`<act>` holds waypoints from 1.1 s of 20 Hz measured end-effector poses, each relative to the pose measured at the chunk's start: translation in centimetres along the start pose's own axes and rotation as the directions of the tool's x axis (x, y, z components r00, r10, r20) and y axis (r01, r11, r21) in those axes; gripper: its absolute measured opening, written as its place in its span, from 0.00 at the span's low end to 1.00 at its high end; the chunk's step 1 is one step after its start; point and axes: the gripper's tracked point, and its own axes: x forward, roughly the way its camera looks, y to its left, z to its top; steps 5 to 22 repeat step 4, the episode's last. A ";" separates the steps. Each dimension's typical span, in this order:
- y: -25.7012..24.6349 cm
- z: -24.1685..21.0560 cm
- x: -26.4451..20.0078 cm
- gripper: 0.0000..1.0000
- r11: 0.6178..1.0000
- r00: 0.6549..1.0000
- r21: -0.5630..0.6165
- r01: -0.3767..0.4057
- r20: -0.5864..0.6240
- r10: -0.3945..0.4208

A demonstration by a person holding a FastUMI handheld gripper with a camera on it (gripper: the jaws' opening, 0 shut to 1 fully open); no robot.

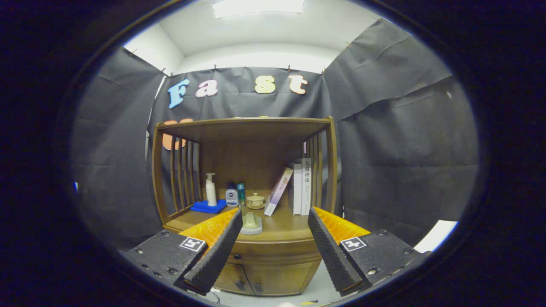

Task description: Pull open the drawer, take out the items inside it, and place them on the countertop above the cabinet.

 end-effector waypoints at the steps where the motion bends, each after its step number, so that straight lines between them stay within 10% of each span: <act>1: -0.1 0.0 -0.1 1.00 1.000 1.000 0.006 0.002 0.003 -0.002; 22: -0.3 0.0 -0.1 1.00 1.000 1.000 0.012 0.003 0.007 -0.003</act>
